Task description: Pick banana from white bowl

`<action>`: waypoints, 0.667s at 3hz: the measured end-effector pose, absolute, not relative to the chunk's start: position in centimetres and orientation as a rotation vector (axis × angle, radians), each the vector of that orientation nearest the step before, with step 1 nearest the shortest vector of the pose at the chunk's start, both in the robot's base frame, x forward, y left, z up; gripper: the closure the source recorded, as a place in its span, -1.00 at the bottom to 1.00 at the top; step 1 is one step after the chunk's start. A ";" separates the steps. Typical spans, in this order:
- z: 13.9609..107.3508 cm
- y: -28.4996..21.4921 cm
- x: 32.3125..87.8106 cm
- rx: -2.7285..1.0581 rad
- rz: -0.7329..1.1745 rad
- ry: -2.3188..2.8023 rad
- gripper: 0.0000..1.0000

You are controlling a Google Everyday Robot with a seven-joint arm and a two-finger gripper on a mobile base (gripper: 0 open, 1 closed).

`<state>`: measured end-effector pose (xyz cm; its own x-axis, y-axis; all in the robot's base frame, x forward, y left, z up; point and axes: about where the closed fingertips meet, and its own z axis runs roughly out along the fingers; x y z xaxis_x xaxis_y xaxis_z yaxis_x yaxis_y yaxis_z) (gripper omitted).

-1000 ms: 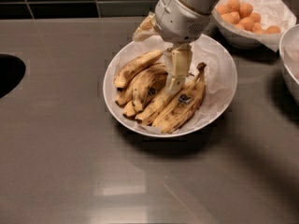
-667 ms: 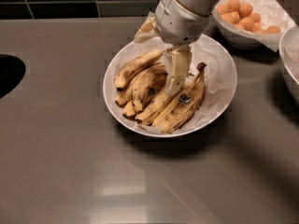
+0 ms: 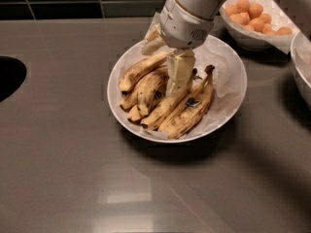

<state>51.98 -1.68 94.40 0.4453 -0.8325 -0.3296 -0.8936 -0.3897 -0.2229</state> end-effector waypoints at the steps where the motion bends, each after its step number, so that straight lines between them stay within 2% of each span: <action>1: 94.2 -1.8 52.0 -2.348 0.216 1.508 -0.44; 2: 93.8 -2.0 52.2 -2.349 0.218 1.525 -0.38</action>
Offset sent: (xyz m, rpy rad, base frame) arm 0.0002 -0.0119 -0.0145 -0.0705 0.0559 -0.0427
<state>52.19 -1.96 93.81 0.4151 -0.8577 -0.3034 -0.9083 -0.3719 -0.1914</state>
